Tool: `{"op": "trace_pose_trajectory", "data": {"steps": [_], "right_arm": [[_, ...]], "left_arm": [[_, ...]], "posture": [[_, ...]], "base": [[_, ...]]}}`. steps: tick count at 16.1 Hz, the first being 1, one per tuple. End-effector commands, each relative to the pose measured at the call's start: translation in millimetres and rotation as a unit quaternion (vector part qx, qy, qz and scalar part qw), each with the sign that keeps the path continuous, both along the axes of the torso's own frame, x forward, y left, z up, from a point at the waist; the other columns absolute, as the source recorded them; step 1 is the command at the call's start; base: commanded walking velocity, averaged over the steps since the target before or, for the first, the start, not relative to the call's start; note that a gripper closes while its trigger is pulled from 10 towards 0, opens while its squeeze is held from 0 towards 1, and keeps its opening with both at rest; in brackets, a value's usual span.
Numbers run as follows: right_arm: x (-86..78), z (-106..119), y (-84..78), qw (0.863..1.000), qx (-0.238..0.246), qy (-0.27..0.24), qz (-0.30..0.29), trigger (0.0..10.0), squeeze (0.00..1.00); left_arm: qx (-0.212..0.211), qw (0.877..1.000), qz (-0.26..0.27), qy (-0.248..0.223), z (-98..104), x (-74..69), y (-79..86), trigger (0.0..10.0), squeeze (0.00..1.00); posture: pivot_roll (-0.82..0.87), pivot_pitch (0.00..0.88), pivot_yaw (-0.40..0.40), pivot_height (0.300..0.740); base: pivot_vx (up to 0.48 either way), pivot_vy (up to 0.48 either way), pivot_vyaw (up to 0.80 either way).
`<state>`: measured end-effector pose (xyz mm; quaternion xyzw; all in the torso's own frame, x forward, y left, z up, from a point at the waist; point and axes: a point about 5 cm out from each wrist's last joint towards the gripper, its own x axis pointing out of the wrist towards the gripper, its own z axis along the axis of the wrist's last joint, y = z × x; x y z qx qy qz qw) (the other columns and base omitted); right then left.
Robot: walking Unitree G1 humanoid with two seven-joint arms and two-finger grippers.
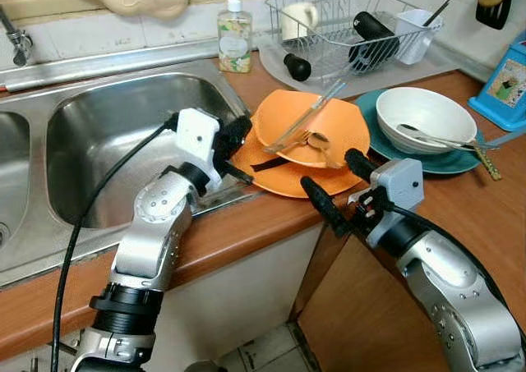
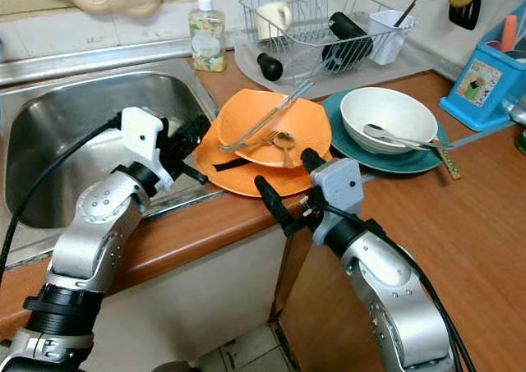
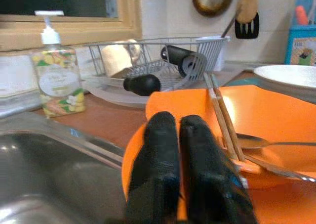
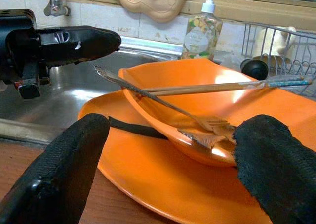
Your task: Kitchen organization
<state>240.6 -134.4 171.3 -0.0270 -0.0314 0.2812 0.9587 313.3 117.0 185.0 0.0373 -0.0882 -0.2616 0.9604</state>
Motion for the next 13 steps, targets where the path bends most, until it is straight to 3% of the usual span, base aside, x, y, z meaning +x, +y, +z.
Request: {"op": "trace_pose_trajectory", "data": {"steps": [1, 4, 6, 8, 11, 12, 13], "right_arm": [[2.8, 10.2, -4.8, 1.000, 0.010, -0.018, -0.010, 10.0, 0.00], [5.1, 11.7, -6.4, 1.000, 0.008, -0.018, -0.012, 10.0, 0.00], [6.9, 12.9, -9.0, 1.000, 0.004, -0.019, -0.016, 10.0, 0.00], [7.7, 14.2, -15.5, 1.000, -0.005, -0.019, -0.024, 10.0, 0.00], [8.4, 15.0, -19.4, 0.999, -0.009, -0.019, -0.028, 10.0, 0.00], [8.8, 15.8, -22.9, 0.999, -0.015, -0.019, -0.030, 10.0, 0.00], [8.9, 16.2, -23.8, 0.999, -0.017, -0.019, -0.029, 10.0, 0.00]], "left_arm": [[-0.003, 1.000, -0.001, -0.009, 6.1, -0.8, 0.1, 10.0, 1.00], [0.006, 0.999, -0.033, -0.004, 15.1, 4.1, -10.3, 10.0, 1.00], [0.028, 0.998, -0.056, 0.004, 27.1, 14.8, -20.7, 10.0, 1.00], [0.059, 0.992, -0.107, 0.043, 35.4, 26.3, -37.4, 10.0, 1.00], [0.068, 0.986, -0.136, 0.067, 38.5, 31.5, -48.0, 10.0, 1.00], [0.120, 0.977, -0.144, 0.100, 37.1, 44.4, -60.0, 10.0, 0.06], [0.142, 0.973, -0.141, 0.117, 37.8, 51.8, -64.7, 10.0, 0.00]], "posture": [[-0.05, 0.000, 0.003, 0.740], [-0.05, 0.000, 0.000, 0.740], [-0.05, 0.000, -0.002, 0.740], [-0.06, 0.000, -0.002, 0.740], [-0.06, 0.000, -0.001, 0.740], [-0.07, 0.000, -0.002, 0.740], [-0.07, 0.000, -0.002, 0.740]], "base": [[0.000, 0.000, 0.00], [0.000, 0.000, 0.00], [0.000, 0.000, 0.00], [0.000, 0.000, 0.00], [0.000, 0.000, 0.00], [0.000, 0.000, 0.00], [0.000, 0.000, 0.00]]}}
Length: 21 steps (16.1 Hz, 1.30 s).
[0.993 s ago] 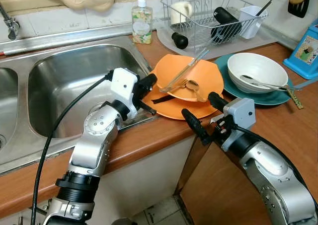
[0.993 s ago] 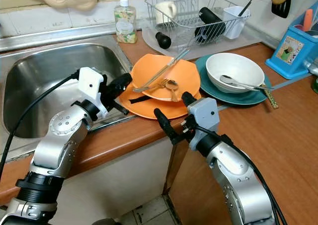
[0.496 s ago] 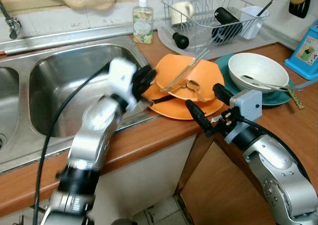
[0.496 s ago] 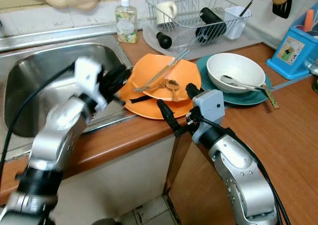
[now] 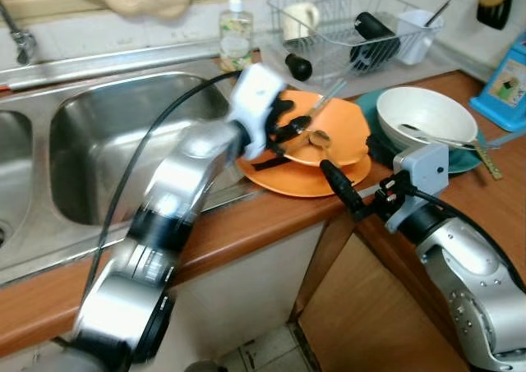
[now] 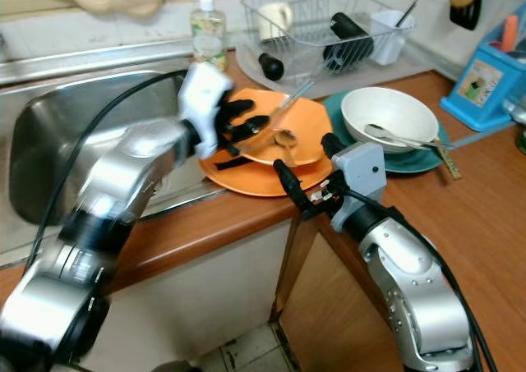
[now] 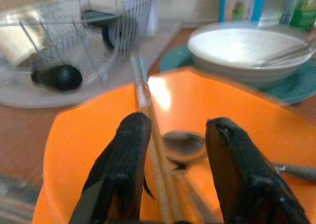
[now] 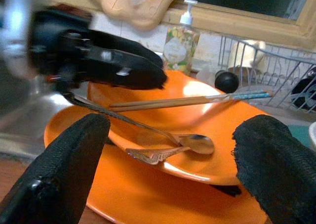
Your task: Kitchen organization
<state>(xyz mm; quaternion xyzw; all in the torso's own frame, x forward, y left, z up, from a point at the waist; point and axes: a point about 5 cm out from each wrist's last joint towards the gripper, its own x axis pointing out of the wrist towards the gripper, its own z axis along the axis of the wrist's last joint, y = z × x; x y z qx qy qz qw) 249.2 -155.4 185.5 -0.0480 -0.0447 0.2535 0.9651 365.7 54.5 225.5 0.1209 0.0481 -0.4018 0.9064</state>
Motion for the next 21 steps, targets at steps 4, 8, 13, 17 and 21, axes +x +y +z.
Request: {"op": "trace_pose_trajectory", "data": {"steps": [4, 8, 13, 17, 21], "right_arm": [[0.0, 2.7, -3.8, 1.000, -0.007, 0.001, -0.001, 10.0, 0.00], [-1.9, 3.4, -5.2, 1.000, -0.008, 0.001, -0.005, 10.0, 0.00], [-1.0, 3.8, -5.1, 1.000, -0.009, 0.002, -0.004, 10.0, 0.00], [-1.1, 3.7, -5.4, 1.000, -0.010, 0.002, -0.005, 10.0, 0.00], [-0.3, 3.6, -4.7, 1.000, -0.009, 0.003, -0.004, 10.0, 0.00]], "left_arm": [[0.077, 0.996, 0.017, 0.036, 4.0, 19.1, -10.4, 10.0, 0.00], [0.059, 0.996, 0.014, 0.069, 10.0, 27.6, -21.4, 10.0, 0.00], [0.098, 0.991, 0.007, 0.092, 5.6, 29.7, -28.7, 10.0, 0.00], [0.135, 0.986, 0.014, 0.098, 0.3, 31.6, -28.7, 10.0, 0.00], [0.146, 0.984, 0.015, 0.099, 0.0, 32.1, -29.4, 2.9, 0.00]], "posture": [[-0.08, 0.000, 0.007, 0.740], [-0.09, 0.000, 0.014, 0.740], [-0.09, 0.000, 0.016, 0.740], [-0.09, 0.000, 0.018, 0.740], [-0.09, 0.000, 0.016, 0.740]], "base": [[0.000, 0.000, 0.00], [0.000, 0.000, 0.00], [0.000, 0.000, 0.00], [0.000, 0.000, 0.00], [0.000, 0.000, 0.00]]}}
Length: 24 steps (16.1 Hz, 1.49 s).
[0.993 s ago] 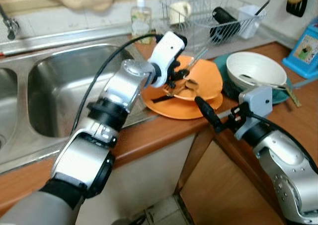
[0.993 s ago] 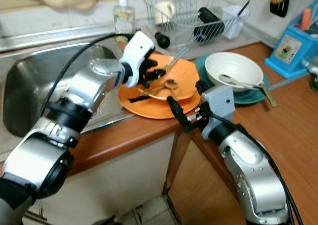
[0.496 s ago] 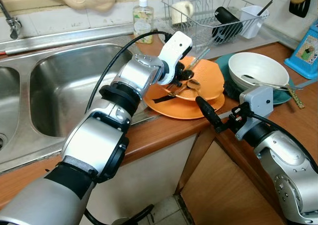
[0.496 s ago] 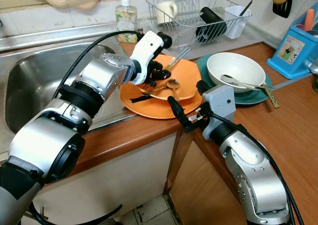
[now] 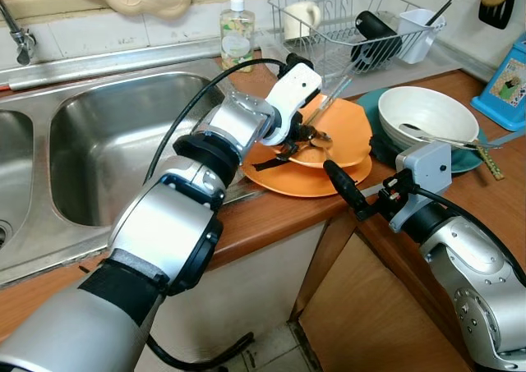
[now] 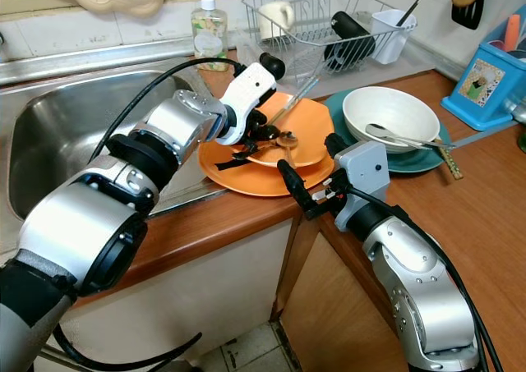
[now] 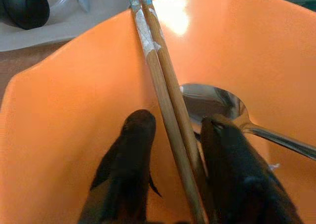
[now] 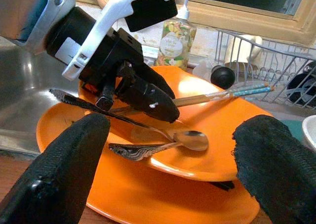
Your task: Kitchen organization
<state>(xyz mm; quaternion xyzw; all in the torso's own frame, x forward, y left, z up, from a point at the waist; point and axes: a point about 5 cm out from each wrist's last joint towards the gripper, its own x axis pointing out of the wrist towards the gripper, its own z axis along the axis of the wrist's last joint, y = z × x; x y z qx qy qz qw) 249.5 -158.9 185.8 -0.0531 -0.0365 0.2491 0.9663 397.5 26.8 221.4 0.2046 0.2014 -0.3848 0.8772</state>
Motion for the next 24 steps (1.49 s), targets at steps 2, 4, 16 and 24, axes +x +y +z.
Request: {"op": "trace_pose_trajectory", "data": {"steps": [2, 4, 16, 24], "right_arm": [[-0.2, 3.2, -0.8, 1.000, -0.003, -0.004, 0.002, 10.0, 0.00], [0.2, 3.1, -0.4, 1.000, -0.003, -0.005, 0.001, 10.0, 0.00], [0.6, 2.9, -0.1, 1.000, -0.002, -0.007, -0.002, 10.0, 0.00], [-3.9, 6.9, 8.4, 0.998, 0.002, 0.003, 0.063, 10.0, 0.00]], "left_arm": [[0.009, 1.000, -0.004, -0.007, 3.6, 0.6, -2.4, 0.0, 0.00], [0.013, 1.000, -0.002, -0.007, 2.2, 0.7, -2.0, 0.0, 0.00], [-0.068, 0.998, 0.005, -0.018, 24.7, 5.3, 0.5, 0.0, 0.00], [-0.240, 0.955, 0.079, -0.153, 85.7, 14.5, 77.3, 0.0, 0.00]], "posture": [[-0.09, 0.000, 0.018, 0.740], [-0.09, 0.000, 0.020, 0.740], [-0.09, 0.000, 0.025, 0.740], [-0.06, 0.000, 0.003, 0.740]], "base": [[0.000, 0.000, 0.00], [0.000, 0.000, 0.00], [0.000, 0.000, 0.00], [0.000, 0.000, 0.00]]}}
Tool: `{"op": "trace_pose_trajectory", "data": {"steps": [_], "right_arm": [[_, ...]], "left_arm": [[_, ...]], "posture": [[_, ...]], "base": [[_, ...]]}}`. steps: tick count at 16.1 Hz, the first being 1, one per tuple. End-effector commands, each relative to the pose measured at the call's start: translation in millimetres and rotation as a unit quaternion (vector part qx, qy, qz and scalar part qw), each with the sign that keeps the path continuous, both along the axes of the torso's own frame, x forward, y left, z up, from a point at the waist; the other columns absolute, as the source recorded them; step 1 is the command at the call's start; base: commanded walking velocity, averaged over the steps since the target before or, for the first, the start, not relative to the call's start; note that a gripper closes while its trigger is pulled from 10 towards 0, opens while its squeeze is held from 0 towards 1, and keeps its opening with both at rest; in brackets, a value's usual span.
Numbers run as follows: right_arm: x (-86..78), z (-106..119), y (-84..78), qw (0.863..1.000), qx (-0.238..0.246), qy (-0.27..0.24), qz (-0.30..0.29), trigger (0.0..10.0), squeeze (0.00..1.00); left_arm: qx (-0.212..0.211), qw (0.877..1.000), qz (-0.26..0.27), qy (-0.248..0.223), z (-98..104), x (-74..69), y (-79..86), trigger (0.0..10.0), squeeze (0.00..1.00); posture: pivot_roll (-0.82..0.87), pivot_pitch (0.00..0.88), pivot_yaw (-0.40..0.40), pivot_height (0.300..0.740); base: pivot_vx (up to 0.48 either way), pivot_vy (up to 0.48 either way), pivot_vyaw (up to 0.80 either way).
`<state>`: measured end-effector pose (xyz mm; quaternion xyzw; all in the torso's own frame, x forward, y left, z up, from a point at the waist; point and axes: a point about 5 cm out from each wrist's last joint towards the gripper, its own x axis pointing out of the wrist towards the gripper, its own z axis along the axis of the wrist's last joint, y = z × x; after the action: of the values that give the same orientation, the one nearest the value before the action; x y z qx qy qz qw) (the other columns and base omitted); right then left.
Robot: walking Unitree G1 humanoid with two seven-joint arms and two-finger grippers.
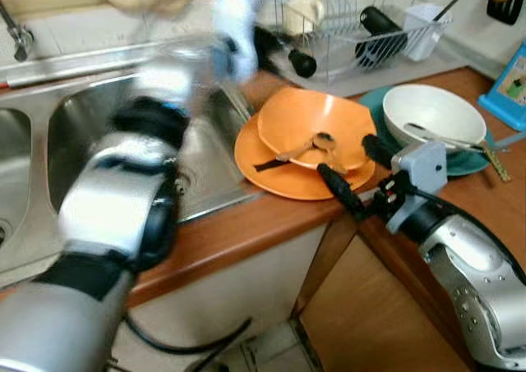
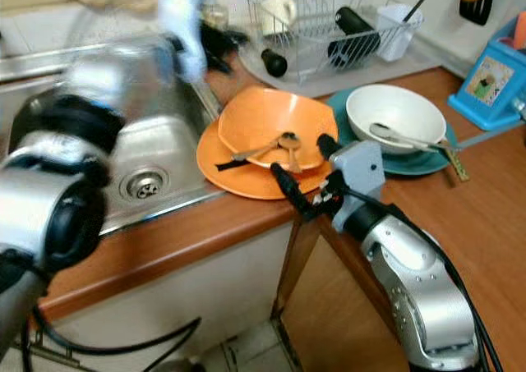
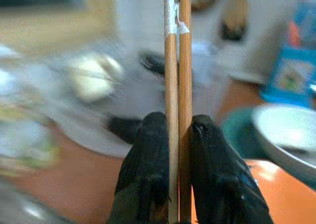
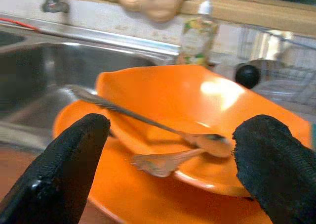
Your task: Kitchen organization
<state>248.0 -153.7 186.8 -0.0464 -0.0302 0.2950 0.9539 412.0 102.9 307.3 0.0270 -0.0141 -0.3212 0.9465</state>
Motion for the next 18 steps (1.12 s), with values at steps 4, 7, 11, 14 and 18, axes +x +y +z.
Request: {"op": "trace_pose_trajectory", "data": {"steps": [4, 7, 11, 14, 18], "right_arm": [[-9.7, 10.6, 13.0, 0.998, 0.006, -0.003, 0.067, 10.0, 0.00], [-16.8, 10.9, 20.2, 0.994, 0.002, 0.007, 0.108, 10.0, 0.00], [-26.7, 6.5, 26.6, 0.989, -0.012, 0.027, 0.147, 10.0, 0.00], [-29.6, 3.3, 28.9, 0.988, -0.021, 0.033, 0.150, 10.0, 0.00], [-30.1, 2.4, 30.6, 0.989, -0.026, 0.030, 0.142, 10.0, 0.00]], "left_arm": [[0.049, 0.991, 0.123, -0.011, -31.5, -21.1, 56.3, 0.0, 0.00], [0.068, 0.978, 0.195, 0.013, -54.8, -43.0, 80.3, 2.2, 0.00], [0.092, 0.952, 0.261, 0.128, -114.1, -65.8, 95.8, 2.6, 0.00], [0.105, 0.936, 0.274, 0.195, -140.5, -66.6, 100.3, 10.0, 0.00], [0.120, 0.927, 0.275, 0.226, -145.0, -63.9, 103.4, 10.0, 1.00]], "posture": [[-0.05, 0.000, 0.001, 0.740], [-0.04, 0.000, 0.000, 0.740], [-0.04, 0.000, 0.002, 0.740], [-0.04, 0.000, 0.007, 0.740], [-0.04, 0.000, 0.019, 0.740]], "base": [[0.000, 0.000, 0.00], [0.000, 0.000, 0.00], [0.000, 0.000, 0.00], [0.000, 0.000, 0.00], [0.000, 0.000, 0.00]]}}
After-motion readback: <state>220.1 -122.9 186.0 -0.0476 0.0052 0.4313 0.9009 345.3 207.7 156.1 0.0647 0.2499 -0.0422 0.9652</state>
